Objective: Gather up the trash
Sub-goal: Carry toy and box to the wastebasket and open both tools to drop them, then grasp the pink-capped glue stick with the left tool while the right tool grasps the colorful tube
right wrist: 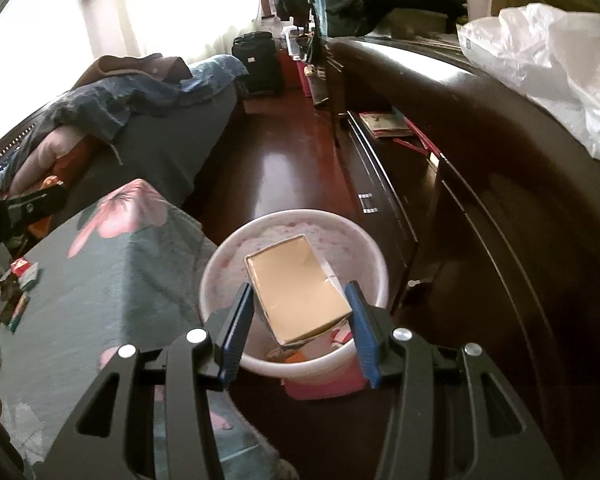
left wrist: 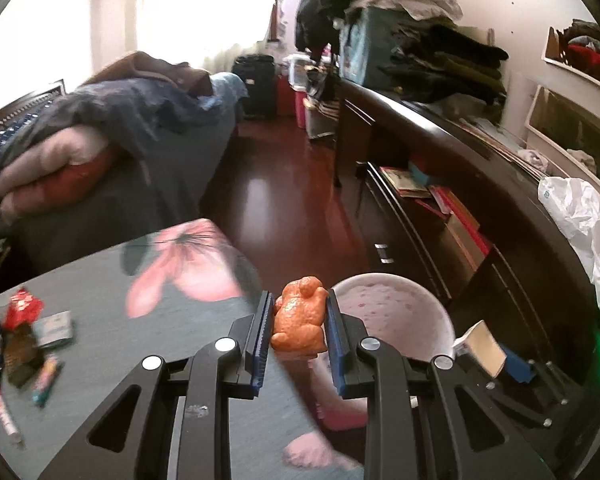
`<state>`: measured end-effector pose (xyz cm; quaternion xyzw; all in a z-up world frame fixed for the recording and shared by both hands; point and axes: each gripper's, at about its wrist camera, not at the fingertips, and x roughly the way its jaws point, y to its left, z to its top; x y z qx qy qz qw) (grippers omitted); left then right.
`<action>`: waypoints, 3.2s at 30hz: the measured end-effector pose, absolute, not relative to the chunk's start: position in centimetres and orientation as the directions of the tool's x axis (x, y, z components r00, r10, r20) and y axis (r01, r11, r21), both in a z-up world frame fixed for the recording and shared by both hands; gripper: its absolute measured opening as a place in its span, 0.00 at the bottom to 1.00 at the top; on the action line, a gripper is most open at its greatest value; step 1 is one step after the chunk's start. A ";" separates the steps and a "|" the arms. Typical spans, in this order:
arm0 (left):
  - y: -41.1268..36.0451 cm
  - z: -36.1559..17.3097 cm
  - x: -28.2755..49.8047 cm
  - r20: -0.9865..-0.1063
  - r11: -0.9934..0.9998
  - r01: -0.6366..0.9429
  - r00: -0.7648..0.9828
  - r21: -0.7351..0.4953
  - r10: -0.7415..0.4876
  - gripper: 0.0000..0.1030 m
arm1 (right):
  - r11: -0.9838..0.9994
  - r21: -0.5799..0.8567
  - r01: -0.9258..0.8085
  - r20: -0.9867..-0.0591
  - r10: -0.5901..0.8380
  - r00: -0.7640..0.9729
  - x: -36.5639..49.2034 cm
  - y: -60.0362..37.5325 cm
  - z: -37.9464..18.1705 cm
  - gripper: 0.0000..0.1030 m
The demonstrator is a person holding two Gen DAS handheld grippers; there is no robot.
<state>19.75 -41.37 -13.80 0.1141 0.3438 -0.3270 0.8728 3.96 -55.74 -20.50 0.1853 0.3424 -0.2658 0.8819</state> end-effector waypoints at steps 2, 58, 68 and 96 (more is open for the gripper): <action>-43.3 -14.6 20.1 -0.689 0.752 0.659 0.532 -0.028 -0.492 0.25 | 0.788 0.136 0.601 -0.706 -0.348 0.616 4.3 -56.3 -21.0 0.46; -20.7 -16.9 26.0 -0.696 0.984 0.158 0.716 0.085 -0.054 0.89 | 0.949 0.066 0.309 -0.693 -0.179 0.698 9.2 -43.1 -17.7 0.77; -9.3 -20.2 28.3 -0.766 0.989 -0.147 0.635 0.009 0.101 0.89 | 0.989 0.052 0.142 -0.695 -0.066 0.716 12.1 -35.1 -16.3 0.77; -0.9 -21.0 29.2 -0.819 0.985 -0.124 0.573 -0.118 -0.026 0.21 | 0.957 0.092 -0.276 -0.779 0.241 0.578 28.8 -21.5 -21.3 0.95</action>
